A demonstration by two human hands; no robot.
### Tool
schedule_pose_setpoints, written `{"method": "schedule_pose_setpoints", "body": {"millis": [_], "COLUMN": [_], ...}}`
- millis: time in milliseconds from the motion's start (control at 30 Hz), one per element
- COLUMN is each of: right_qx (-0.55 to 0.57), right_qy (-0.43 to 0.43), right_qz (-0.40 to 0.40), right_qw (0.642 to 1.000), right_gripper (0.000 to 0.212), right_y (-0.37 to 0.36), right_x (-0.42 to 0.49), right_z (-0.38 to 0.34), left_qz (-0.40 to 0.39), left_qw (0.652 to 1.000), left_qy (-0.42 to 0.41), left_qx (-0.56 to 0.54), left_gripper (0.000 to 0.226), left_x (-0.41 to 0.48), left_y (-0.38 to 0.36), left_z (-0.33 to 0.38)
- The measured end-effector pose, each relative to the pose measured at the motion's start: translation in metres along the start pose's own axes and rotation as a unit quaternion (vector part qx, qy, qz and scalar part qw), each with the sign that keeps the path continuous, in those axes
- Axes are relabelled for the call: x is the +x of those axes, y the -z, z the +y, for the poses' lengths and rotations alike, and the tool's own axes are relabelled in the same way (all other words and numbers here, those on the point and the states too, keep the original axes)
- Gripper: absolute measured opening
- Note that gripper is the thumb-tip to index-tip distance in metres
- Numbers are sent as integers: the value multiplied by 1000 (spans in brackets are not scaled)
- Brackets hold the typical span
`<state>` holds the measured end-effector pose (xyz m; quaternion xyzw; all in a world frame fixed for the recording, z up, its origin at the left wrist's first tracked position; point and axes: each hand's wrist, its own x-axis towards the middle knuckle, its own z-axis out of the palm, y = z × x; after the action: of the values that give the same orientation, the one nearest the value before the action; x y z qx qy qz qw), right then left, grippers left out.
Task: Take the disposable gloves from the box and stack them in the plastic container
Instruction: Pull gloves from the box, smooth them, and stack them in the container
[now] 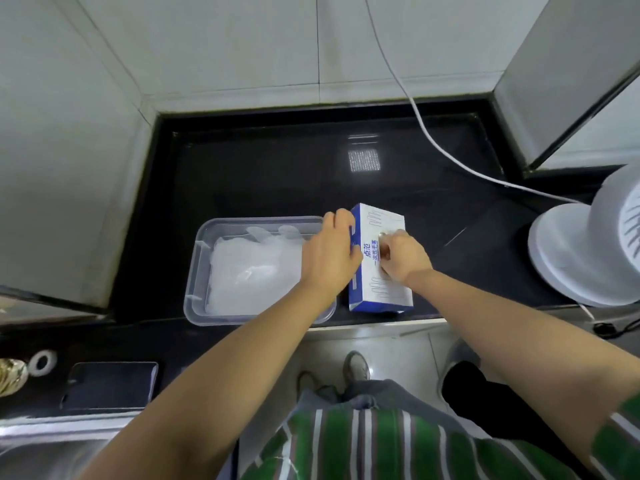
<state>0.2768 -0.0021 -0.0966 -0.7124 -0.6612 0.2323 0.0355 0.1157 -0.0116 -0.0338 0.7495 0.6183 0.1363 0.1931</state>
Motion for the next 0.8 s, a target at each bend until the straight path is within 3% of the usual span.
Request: {"method": "schedule_pose_setpoints", "body": {"millis": [133, 267, 400, 533, 800], "right_qx": [-34, -5, 148, 349, 597], "right_qy": [-35, -56, -30, -37, -139], "right_qz": [-40, -61, -88, -106, 45], "right_qw": [998, 997, 985, 930, 789], "right_gripper": [13, 11, 33, 21, 17], "right_y": [5, 0, 6, 14, 27], "right_x": [-6, -5, -4, -7, -5], "right_z": [-4, 0, 5, 18, 21], "left_qz": [-124, -227, -253, -248, -247], "left_qw": [979, 965, 960, 963, 964], "left_qy": [-94, -25, 10, 7, 3], "left_qx": [129, 129, 118, 107, 95], "left_gripper": [24, 55, 71, 74, 79], "left_x": [10, 12, 10, 14, 17], "left_y": [-15, -45, -60, -62, -62], "left_z": [32, 40, 26, 20, 17]}}
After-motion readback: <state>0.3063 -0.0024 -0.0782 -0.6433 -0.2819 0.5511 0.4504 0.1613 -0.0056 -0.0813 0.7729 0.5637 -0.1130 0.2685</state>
